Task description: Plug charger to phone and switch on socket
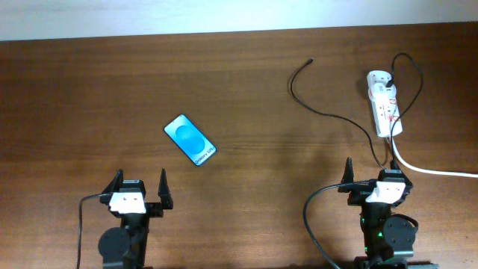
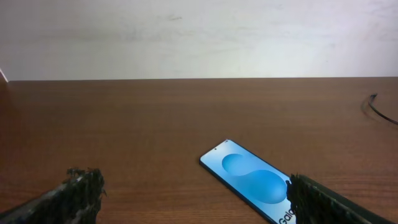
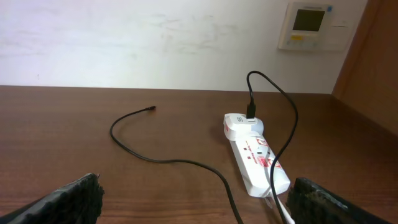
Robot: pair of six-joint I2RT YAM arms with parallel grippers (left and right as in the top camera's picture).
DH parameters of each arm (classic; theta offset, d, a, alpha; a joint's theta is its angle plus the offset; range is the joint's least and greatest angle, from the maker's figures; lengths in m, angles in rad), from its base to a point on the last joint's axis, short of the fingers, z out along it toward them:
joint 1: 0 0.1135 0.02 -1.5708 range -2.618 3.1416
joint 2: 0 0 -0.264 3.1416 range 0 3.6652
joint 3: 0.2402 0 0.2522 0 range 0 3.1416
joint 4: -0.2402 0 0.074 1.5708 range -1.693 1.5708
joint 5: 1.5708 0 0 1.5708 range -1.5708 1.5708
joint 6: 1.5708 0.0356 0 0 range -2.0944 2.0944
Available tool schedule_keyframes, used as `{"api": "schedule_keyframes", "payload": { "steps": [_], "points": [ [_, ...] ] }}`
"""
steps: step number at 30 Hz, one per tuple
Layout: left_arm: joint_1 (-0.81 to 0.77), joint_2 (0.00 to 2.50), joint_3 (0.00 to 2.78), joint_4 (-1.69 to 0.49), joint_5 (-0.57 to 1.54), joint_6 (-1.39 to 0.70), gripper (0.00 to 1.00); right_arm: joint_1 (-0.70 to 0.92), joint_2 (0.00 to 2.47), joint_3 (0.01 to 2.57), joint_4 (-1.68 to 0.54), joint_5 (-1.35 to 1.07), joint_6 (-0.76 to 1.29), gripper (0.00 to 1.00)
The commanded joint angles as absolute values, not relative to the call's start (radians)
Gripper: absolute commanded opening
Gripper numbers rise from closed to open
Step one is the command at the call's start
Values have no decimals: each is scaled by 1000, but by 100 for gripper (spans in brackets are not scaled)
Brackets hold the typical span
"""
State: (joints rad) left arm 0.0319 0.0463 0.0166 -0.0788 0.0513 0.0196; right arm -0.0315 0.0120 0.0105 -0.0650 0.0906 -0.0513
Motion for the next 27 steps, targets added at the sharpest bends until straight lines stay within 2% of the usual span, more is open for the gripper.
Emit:
{"api": "schedule_keyframes", "payload": {
  "steps": [1,24,27],
  "points": [
    [29,50,9,-77,64,39,99,-25,6,6,-72,113,-44,99],
    [29,50,9,-68,23,39,99,-25,6,6,-72,113,-44,99],
    [29,50,9,-67,82,39,99,-25,6,6,-72,113,-44,99]
  ]
}}
